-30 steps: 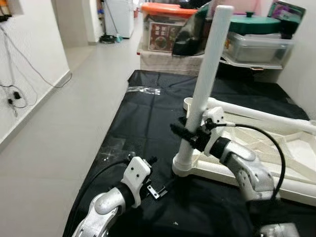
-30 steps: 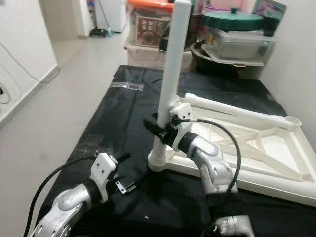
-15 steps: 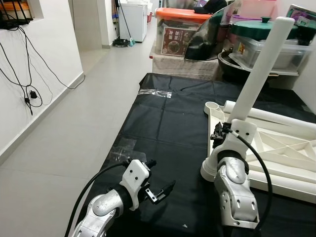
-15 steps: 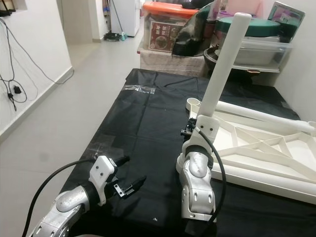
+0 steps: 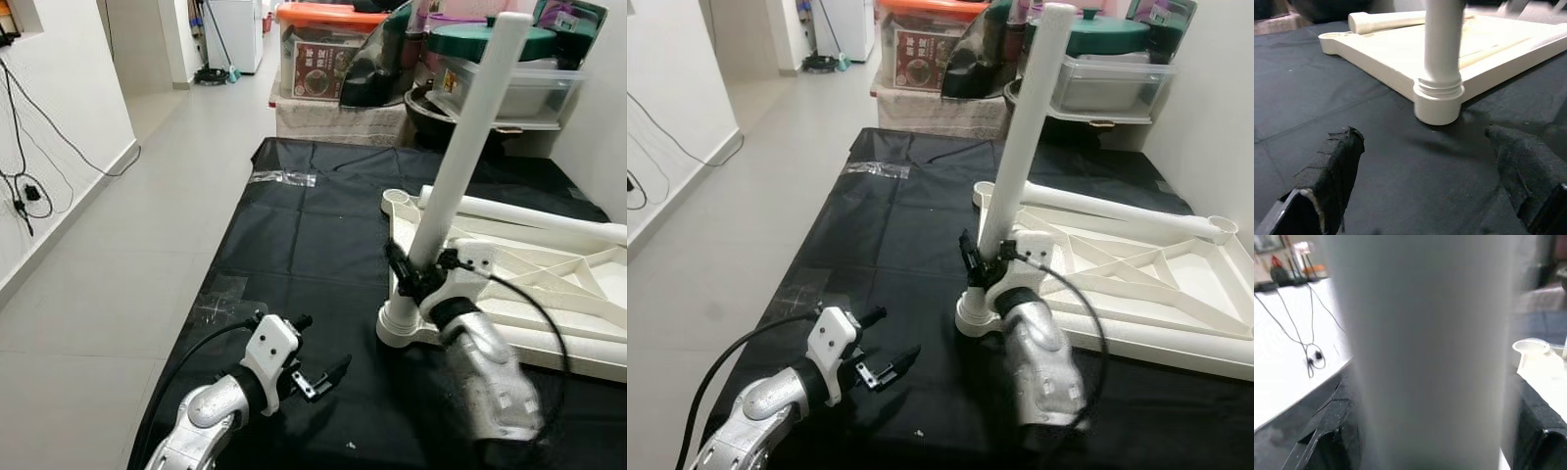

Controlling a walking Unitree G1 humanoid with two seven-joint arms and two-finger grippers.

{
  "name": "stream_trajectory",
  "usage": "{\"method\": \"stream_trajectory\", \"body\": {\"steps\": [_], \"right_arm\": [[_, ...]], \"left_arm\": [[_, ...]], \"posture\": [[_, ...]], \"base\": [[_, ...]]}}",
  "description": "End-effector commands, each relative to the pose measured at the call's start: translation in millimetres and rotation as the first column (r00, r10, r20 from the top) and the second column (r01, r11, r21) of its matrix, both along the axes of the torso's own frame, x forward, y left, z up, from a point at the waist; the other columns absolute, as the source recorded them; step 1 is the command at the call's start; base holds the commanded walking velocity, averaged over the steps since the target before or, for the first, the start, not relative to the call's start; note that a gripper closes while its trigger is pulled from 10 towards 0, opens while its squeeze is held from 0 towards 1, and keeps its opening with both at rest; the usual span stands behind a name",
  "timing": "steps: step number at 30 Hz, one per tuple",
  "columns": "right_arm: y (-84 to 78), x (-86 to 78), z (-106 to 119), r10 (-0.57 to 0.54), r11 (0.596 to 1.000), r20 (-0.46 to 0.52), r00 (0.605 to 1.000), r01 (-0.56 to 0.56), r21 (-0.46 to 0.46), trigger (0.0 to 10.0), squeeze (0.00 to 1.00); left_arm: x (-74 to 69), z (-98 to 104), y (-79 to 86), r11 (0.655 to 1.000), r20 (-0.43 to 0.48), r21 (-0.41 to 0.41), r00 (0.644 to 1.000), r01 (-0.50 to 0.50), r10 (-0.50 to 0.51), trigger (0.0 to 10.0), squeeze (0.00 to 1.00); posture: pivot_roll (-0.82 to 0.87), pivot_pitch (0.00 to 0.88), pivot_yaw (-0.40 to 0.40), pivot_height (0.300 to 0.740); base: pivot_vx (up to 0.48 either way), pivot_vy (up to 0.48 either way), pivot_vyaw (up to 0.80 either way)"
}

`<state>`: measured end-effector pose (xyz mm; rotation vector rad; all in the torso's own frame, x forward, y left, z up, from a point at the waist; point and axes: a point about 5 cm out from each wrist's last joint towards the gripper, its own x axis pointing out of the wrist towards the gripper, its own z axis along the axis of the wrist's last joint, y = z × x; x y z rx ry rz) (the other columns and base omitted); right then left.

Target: Building children table

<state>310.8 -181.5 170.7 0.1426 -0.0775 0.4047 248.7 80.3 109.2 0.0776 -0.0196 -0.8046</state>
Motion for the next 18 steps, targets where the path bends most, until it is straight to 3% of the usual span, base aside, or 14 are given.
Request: {"method": "stream_trajectory", "body": {"steps": [1, 4, 6, 7, 8, 9, 11, 13, 15, 17, 18], "right_arm": [[4.2, -1.5, -2, 0.091, 0.996, -0.023, 0.996, -0.091, 0.013, 10.0, 0.0], [3.2, -1.0, 5, 0.26, 0.965, -0.042, 0.965, -0.261, -0.023, 10.0, 0.0], [3.2, -1.0, 5, 0.26, 0.965, -0.042, 0.965, -0.261, -0.023, 10.0, 0.0], [7.4, -1.0, 7, 0.382, 0.921, -0.059, 0.922, -0.385, -0.055, 10.0, 0.0], [7.4, -1.0, 7, 0.382, 0.921, -0.059, 0.922, -0.385, -0.055, 10.0, 0.0], [13.4, -1.0, 9, 0.497, 0.859, -0.082, 0.864, -0.503, -0.094, 10.0, 0.0], [21.9, 0.7, 11, 0.626, 0.763, -0.111, 0.772, -0.636, -0.119, 10.0, 0.0], [21.9, 0.7, 11, 0.626, 0.763, -0.111, 0.772, -0.636, -0.119, 10.0, 0.0], [25.7, 3.1, 13, 0.674, 0.721, -0.115, 0.73, -0.684, -0.112, 10.0, 0.0], [25.7, 3.1, 13, 0.674, 0.721, -0.115, 0.73, -0.684, -0.112, 10.0, 0.0], [29.9, 4.5, 13, 0.706, 0.69, -0.123, 0.698, -0.716, -0.103, 10.0, 0.0]], "left_arm": [[1.1, -1, 0.3, 1.0, 0.0, 0.006, 1.0, 0.0, 0.0, 10.0, 0.0], [1.7, -1, -1.3, 1.0, 0.0, 0.004, 1.0, 0.005, -0.005, 10.0, 0.0], [1.7, -1, -1.3, 1.0, 0.0, 0.004, 1.0, 0.005, -0.005, 10.0, 0.0], [1.8, -1, -1.9, 1.0, 0.003, 0.003, 1.0, 0.007, -0.007, 10.0, 0.0], [1.8, -1, -1.9, 1.0, 0.003, 0.003, 1.0, 0.007, -0.007, 10.0, 0.0], [1.9, 0, -2.3, 1.0, 0.007, 0.002, 1.0, 0.007, -0.007, 10.0, 0.0], [1.9, 1, -2.5, 1.0, 0.011, 0.002, 1.0, 0.006, -0.006, 10.0, 0.0], [1.9, 1, -2.5, 1.0, 0.011, 0.002, 1.0, 0.006, -0.006, 10.0, 0.0], [1.8, 0, -2.6, 1.0, 0.011, 0.002, 1.0, 0.006, -0.006, 10.0, 0.0], [1.8, 0, -2.6, 1.0, 0.011, 0.002, 1.0, 0.006, -0.006, 10.0, 0.0], [1.9, 1, -2.4, 1.0, 0.012, 0.003, 1.0, 0.006, -0.006, 10.0, 0.0]], "posture": [[0.18, 0.0, -0.067, 0.74], [0.18, 0.0, -0.073, 0.74], [0.18, 0.0, -0.073, 0.74], [0.19, 0.0, -0.076, 0.74], [0.19, 0.0, -0.076, 0.74], [0.19, 0.0, -0.076, 0.74], [0.19, 0.0, -0.076, 0.74], [0.19, 0.0, -0.076, 0.74], [0.19, 0.0, -0.076, 0.74], [0.19, 0.0, -0.076, 0.74], [0.2, 0.0, -0.081, 0.74]], "base": [[0.0, 0.0, 0.0], [0.0, 0.0, 0.0], [0.0, 0.0, 0.0], [0.0, 0.0, 0.0], [0.0, 0.0, 0.0], [0.0, 0.0, 0.0], [0.0, 0.0, 0.0], [0.0, 0.0, 0.0], [0.0, 0.0, 0.0], [0.0, 0.0, 0.0], [0.0, 0.0, 0.0]]}}
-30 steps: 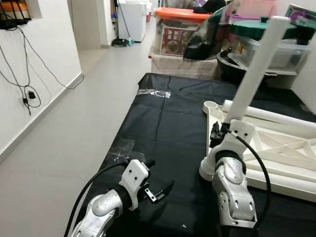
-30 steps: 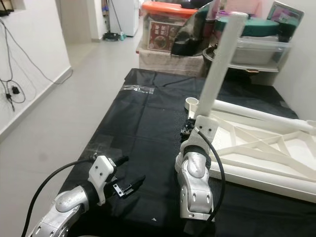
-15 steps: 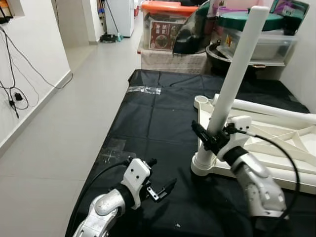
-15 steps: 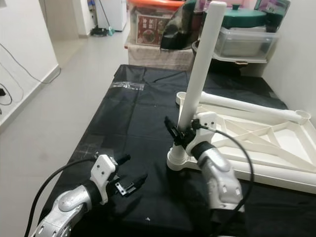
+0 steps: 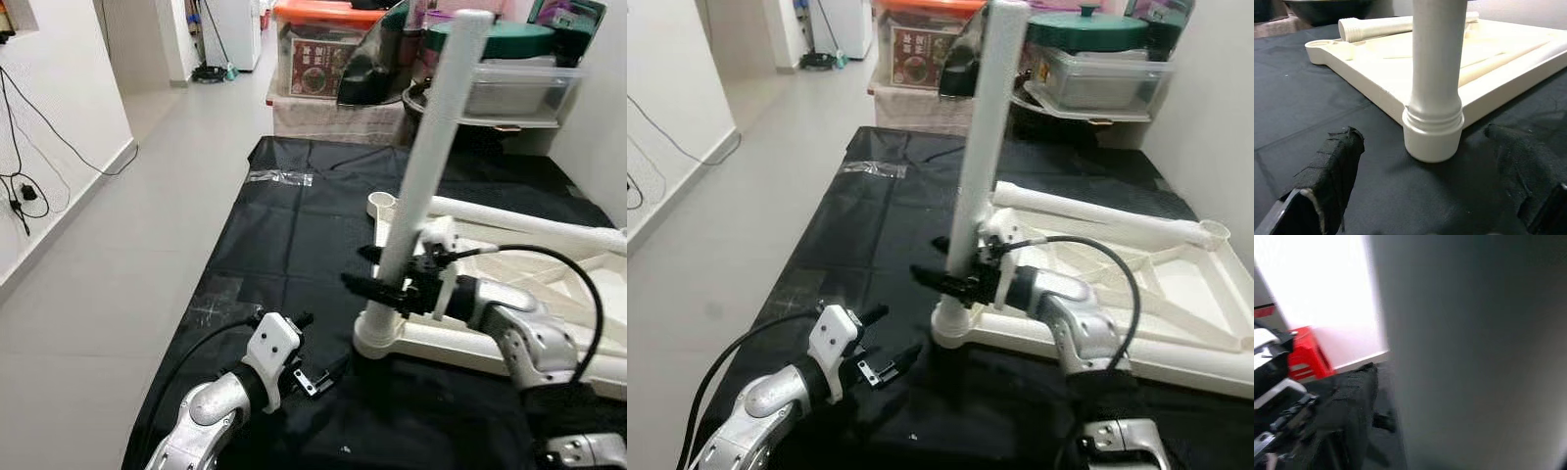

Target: Building children table

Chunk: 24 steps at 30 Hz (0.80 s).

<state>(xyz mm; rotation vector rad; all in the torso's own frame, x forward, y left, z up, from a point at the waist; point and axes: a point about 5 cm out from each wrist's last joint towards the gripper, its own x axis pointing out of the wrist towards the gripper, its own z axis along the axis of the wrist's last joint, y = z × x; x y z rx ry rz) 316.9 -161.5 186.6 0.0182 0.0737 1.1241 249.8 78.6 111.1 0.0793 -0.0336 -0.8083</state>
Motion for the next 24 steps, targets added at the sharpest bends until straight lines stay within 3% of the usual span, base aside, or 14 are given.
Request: {"method": "stream_trajectory", "body": {"steps": [1, 2, 3, 9, 11, 12, 14, 15, 16, 18, 20, 21, 23, 24], "right_arm": [[10.0, -1.6, -3, 0.071, 0.997, -0.023, 0.997, -0.07, 0.01, 10.0, 0.0], [10.0, -1.6, -3, 0.071, 0.997, -0.023, 0.997, -0.07, 0.01, 10.0, 0.0], [13.9, -0.4, -6, 0.103, 0.995, -0.041, 0.994, -0.103, 0.004, 0.5, 0.0], [17.0, 0.7, -16, 0.097, 0.995, -0.076, 0.992, -0.096, 0.022, 0.0, 0.0], [11.2, 9.5, -19, -0.166, 0.984, -0.035, 0.986, 0.168, 0.059, 0.0, 0.0], [11.2, 9.5, -19, -0.166, 0.984, -0.035, 0.986, 0.168, 0.059, 0.0, 0.0], [0.7, 19.2, -20, -0.485, 0.871, -0.021, 0.874, 0.485, 0.084, 0.0, 0.0], [0.7, 19.2, -20, -0.485, 0.871, -0.021, 0.874, 0.485, 0.084, 0.0, 0.0], [-11.5, 20.8, -24, -0.719, 0.691, -0.043, 0.694, 0.72, 0.065, 0.0, 0.0], [-11.5, 20.8, -24, -0.719, 0.691, -0.043, 0.694, 0.72, 0.065, 0.0, 0.0], [-29.4, 10.9, -31, -0.911, 0.406, -0.055, 0.408, 0.913, 0.041, 0.0, 0.0], [-29.4, 10.9, -31, -0.911, 0.406, -0.055, 0.408, 0.913, 0.041, 0.0, 0.0], [-42.6, -7.5, -34, -0.989, 0.131, -0.062, 0.133, 0.99, 0.045, 0.0, 0.0], [-42.6, -7.5, -34, -0.989, 0.131, -0.062, 0.133, 0.99, 0.045, 0.0, 0.0]], "left_arm": [[0.8, -1, -0.7, 1.0, -0.001, 0.007, 1.0, 0.002, -0.002, 10.0, 0.0], [0.8, -1, -0.7, 1.0, -0.001, 0.007, 1.0, 0.002, -0.002, 10.0, 0.0], [0.8, -1, -0.7, 1.0, 0.0, 0.008, 1.0, 0.003, -0.003, 10.0, 0.0], [0.5, -1, -1.0, 1.0, 0.0, 0.008, 1.0, 0.003, -0.003, 10.0, 0.0], [-0.1, -1, -1.5, 1.0, -0.001, 0.007, 1.0, 0.003, -0.003, 10.0, 0.0], [-0.1, -1, -1.5, 1.0, -0.001, 0.007, 1.0, 0.003, -0.003, 10.0, 0.0], [-0.5, -1, -1.9, 1.0, -0.001, 0.006, 1.0, 0.004, -0.004, 10.0, 0.0], [-0.5, -1, -1.9, 1.0, -0.001, 0.006, 1.0, 0.004, -0.004, 10.0, 0.0], [-0.3, -2, -1.5, 1.0, -0.003, 0.005, 1.0, 0.004, -0.004, 10.0, 0.0], [-0.3, -2, -1.5, 1.0, -0.003, 0.005, 1.0, 0.004, -0.004, 10.0, 0.0], [-0.2, -2, -1.4, 1.0, -0.005, 0.006, 1.0, 0.005, -0.005, 10.0, 0.0], [-0.2, -2, -1.4, 1.0, -0.005, 0.006, 1.0, 0.005, -0.005, 10.0, 0.0], [-0.1, -3, -1.5, 1.0, -0.008, 0.007, 1.0, 0.008, -0.008, 10.0, 0.0], [-0.1, -3, -1.5, 1.0, -0.008, 0.007, 1.0, 0.008, -0.008, 10.0, 0.0]], "posture": [[0.2, 0.0, -0.081, 0.74], [0.2, 0.0, -0.081, 0.74], [0.2, 0.0, -0.082, 0.74], [0.2, 0.0, -0.082, 0.74], [0.2, 0.0, -0.083, 0.74], [0.2, 0.0, -0.083, 0.74], [0.2, 0.0, -0.083, 0.74], [0.2, 0.0, -0.083, 0.74], [0.19, 0.0, -0.077, 0.74], [0.19, 0.0, -0.077, 0.74], [0.18, 0.0, -0.074, 0.74], [0.18, 0.0, -0.074, 0.74], [0.18, 0.0, -0.073, 0.74], [0.18, 0.0, -0.073, 0.74]], "base": [[0.0, 0.0, 0.0], [0.0, 0.0, 0.0], [0.0, 0.0, 0.0], [0.0, 0.0, 0.0], [0.0, 0.0, 0.0], [0.0, 0.0, 0.0], [0.0, 0.0, 0.0], [0.0, 0.0, 0.0], [0.0, 0.0, 0.0], [0.0, 0.0, 0.0], [0.0, 0.0, 0.0], [0.0, 0.0, 0.0], [0.0, 0.0, 0.0], [0.0, 0.0, 0.0]]}}
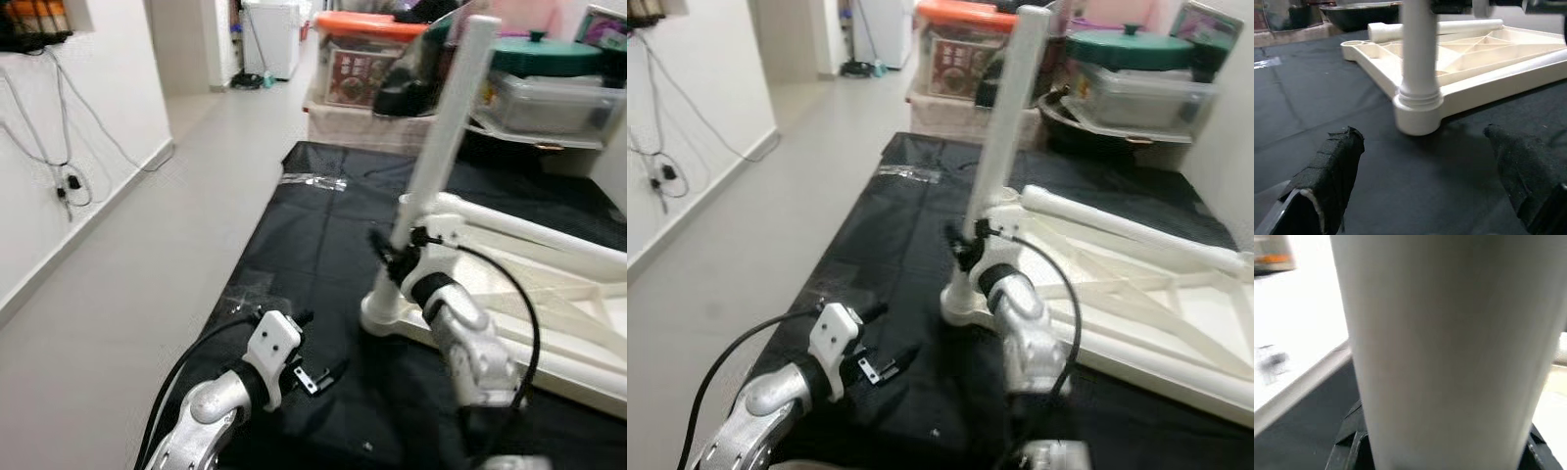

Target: Building children table

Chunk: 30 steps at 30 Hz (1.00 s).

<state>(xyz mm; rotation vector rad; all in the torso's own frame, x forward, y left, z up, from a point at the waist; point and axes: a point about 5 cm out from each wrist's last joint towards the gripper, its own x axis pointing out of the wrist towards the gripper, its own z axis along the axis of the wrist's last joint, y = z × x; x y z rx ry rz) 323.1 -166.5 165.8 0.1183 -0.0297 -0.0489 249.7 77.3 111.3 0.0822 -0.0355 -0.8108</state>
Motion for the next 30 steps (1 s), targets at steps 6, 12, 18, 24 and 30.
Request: {"method": "stream_trajectory", "body": {"steps": [6, 12, 18, 24, 30], "right_arm": [[-21.6, -26.6, -14, -0.423, 0.897, -0.074, 0.903, 0.429, 0.109, 3.2, 0.0], [-7.3, -20.3, -11, -0.355, 0.924, -0.034, 0.934, 0.356, 0.139, 10.0, 0.87], [-0.9, -2.6, -3, 0.1, 0.984, 0.128, 0.987, -0.117, 0.136, 10.0, 0.0], [-10.9, -8.1, 1, 0.503, 0.861, 0.072, 0.861, -0.507, 0.05, 10.0, 0.0], [-15.2, -9.8, 16, 0.802, 0.597, -0.02, 0.597, -0.802, -0.034, 10.0, 0.0]], "left_arm": [[-0.3, -3, -0.8, 1.0, -0.01, 0.006, 1.0, 0.007, -0.007, 10.0, 0.0], [-0.2, -2, -0.8, 1.0, -0.008, 0.006, 1.0, 0.005, -0.005, 10.0, 0.0], [-0.3, -3, -1.1, 1.0, -0.008, 0.007, 1.0, 0.007, -0.007, 10.0, 0.0], [0.3, -3, -1.9, 1.0, -0.009, 0.007, 1.0, 0.009, -0.009, 10.0, 0.0], [0.6, -4, -2.6, 1.0, -0.008, 0.011, 1.0, 0.013, -0.013, 10.0, 0.0]], "posture": [[0.19, 0.0, -0.076, 0.74], [0.19, 0.0, -0.078, 0.74], [0.19, 0.0, -0.077, 0.74], [0.19, 0.0, -0.077, 0.74], [0.2, 0.0, -0.084, 0.74]], "base": [[0.0, 0.0, 0.0], [0.0, 0.0, 0.0], [0.0, 0.0, 0.0], [0.0, 0.0, 0.0], [0.0, 0.0, 0.0]]}}
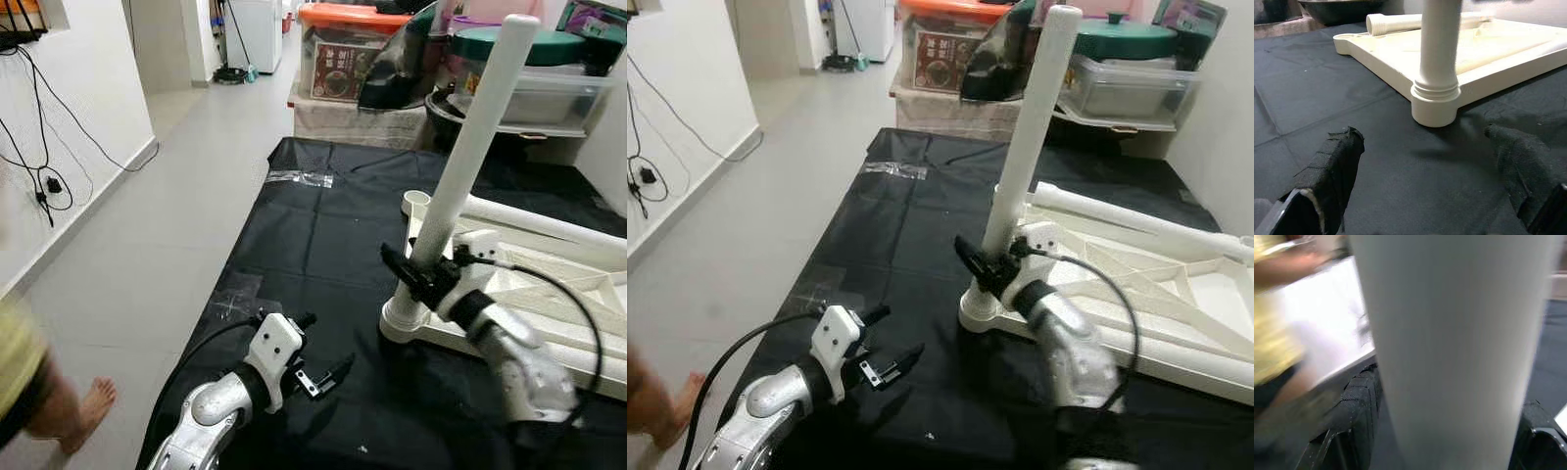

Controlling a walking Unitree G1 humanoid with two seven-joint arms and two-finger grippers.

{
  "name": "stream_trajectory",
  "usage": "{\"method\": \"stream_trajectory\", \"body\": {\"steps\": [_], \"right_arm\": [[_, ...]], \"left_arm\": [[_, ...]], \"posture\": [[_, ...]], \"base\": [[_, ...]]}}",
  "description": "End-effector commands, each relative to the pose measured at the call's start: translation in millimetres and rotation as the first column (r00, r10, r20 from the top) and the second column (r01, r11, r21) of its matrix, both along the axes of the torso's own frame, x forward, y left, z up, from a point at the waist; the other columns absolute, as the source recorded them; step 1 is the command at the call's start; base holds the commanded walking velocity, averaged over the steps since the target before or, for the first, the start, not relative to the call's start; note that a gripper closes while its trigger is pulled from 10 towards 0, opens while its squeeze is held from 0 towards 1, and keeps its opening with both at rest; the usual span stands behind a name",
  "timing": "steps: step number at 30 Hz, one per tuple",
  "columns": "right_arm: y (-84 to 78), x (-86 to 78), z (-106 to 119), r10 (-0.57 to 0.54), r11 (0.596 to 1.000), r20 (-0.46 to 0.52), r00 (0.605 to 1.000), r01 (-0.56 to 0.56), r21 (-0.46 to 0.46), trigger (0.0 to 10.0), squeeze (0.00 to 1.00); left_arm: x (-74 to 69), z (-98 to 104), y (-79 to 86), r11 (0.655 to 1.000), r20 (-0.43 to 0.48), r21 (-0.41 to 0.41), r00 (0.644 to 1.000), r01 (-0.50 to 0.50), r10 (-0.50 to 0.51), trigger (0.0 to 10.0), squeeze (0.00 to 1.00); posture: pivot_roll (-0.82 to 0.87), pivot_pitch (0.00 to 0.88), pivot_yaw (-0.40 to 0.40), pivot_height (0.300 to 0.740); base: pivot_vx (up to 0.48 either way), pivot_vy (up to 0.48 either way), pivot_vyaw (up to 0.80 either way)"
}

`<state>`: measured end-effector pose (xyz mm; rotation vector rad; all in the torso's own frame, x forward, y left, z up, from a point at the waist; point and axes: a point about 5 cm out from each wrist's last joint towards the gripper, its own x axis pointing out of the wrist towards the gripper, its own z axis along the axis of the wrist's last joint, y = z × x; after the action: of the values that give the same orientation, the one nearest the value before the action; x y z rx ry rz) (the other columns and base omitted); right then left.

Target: Building children table

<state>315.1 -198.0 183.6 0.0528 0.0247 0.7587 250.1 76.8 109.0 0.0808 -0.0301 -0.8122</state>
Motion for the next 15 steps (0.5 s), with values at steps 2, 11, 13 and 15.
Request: {"method": "stream_trajectory", "body": {"steps": [2, 11, 13, 15], "right_arm": [[18.3, -2.6, -1, 0.217, 0.976, -0.02, 0.976, -0.217, -0.013, 10.0, 0.0], [30.7, 4.7, 3, 0.448, 0.886, -0.069, 0.891, -0.453, -0.097, 10.0, 0.0], [37.9, 4.9, 2, 0.507, 0.853, -0.09, 0.857, -0.514, -0.094, 0.0, 0.0], [40.3, 4.1, 1, 0.514, 0.848, -0.094, 0.853, -0.521, -0.096, 0.0, 0.0]], "left_arm": [[0.2, -2, -2.3, 1.0, -0.003, 0.01, 1.0, 0.011, -0.011, 10.0, 0.0], [0.0, -2, -2.2, 1.0, -0.002, 0.009, 1.0, 0.007, -0.007, 10.0, 0.0], [0.1, -2, -2.1, 1.0, -0.004, 0.009, 1.0, 0.005, -0.005, 10.0, 0.0], [-0.1, -2, -2.1, 1.0, -0.004, 0.008, 1.0, 0.006, -0.006, 10.0, 0.0]], "posture": [[0.2, 0.0, -0.089, 0.74], [0.21, 0.0, -0.094, 0.74], [0.21, 0.0, -0.094, 0.74], [0.21, 0.0, -0.092, 0.74]], "base": [[0.0, 0.0, 0.0], [0.0, 0.0, 0.0], [0.0, 0.0, 0.0], [0.0, 0.0, 0.0]]}}
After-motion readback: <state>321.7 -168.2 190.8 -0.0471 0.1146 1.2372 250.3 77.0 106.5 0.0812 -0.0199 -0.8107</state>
